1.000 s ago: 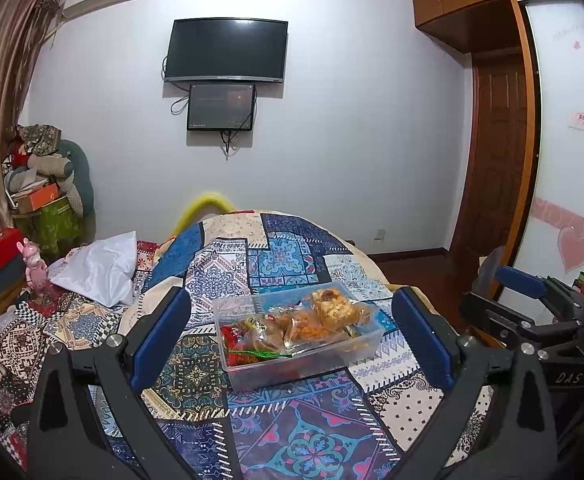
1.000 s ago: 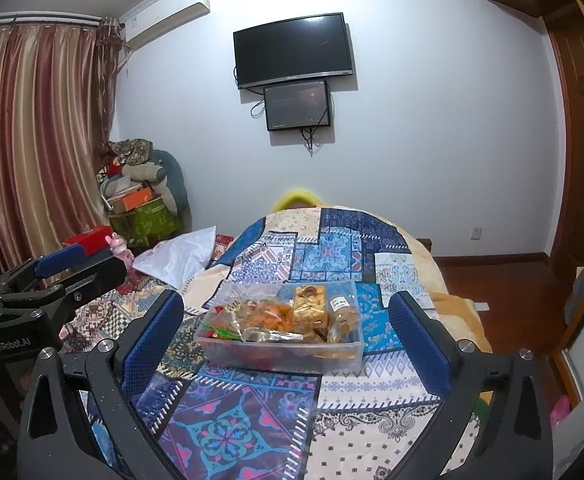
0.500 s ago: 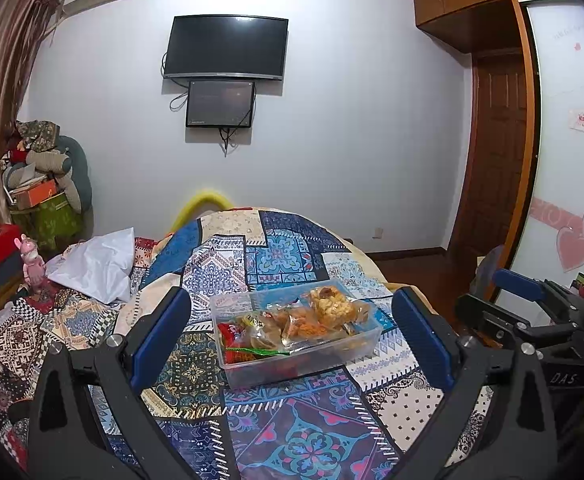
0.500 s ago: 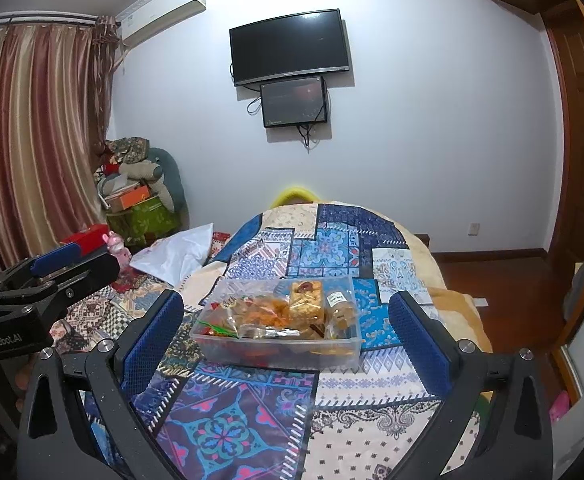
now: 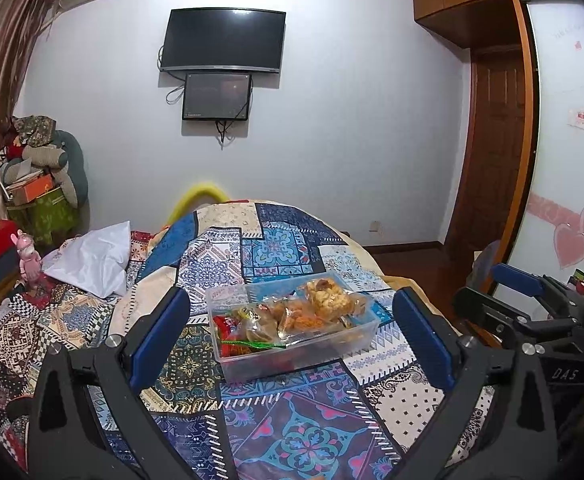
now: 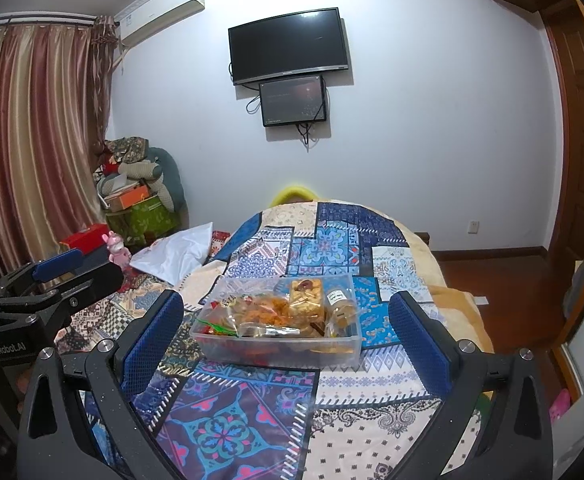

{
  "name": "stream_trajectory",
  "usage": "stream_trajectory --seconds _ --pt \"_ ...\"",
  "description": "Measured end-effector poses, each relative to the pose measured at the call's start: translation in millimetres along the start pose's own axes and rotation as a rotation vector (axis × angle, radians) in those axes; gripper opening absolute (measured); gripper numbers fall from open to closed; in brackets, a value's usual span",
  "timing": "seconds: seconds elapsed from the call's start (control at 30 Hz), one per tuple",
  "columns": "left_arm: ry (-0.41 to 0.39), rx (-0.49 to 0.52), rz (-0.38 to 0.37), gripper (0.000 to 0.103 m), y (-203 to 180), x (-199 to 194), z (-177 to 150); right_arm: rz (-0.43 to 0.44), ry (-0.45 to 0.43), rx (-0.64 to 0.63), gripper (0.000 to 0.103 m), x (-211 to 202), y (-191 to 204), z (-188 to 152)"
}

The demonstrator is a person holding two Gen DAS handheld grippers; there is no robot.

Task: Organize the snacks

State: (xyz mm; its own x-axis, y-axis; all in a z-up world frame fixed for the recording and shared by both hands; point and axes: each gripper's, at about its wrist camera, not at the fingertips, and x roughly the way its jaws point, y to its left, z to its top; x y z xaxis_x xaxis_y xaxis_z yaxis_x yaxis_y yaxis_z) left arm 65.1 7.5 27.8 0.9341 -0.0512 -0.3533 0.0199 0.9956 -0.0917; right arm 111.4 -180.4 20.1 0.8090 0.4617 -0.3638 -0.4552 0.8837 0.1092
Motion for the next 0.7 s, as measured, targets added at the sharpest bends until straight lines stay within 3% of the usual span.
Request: stream_trajectory --seconds 0.7 --pt "-0.019 0.011 -0.015 0.103 -4.7 -4.8 -3.5 -0.002 0.002 0.001 0.103 0.7 1.2 -0.6"
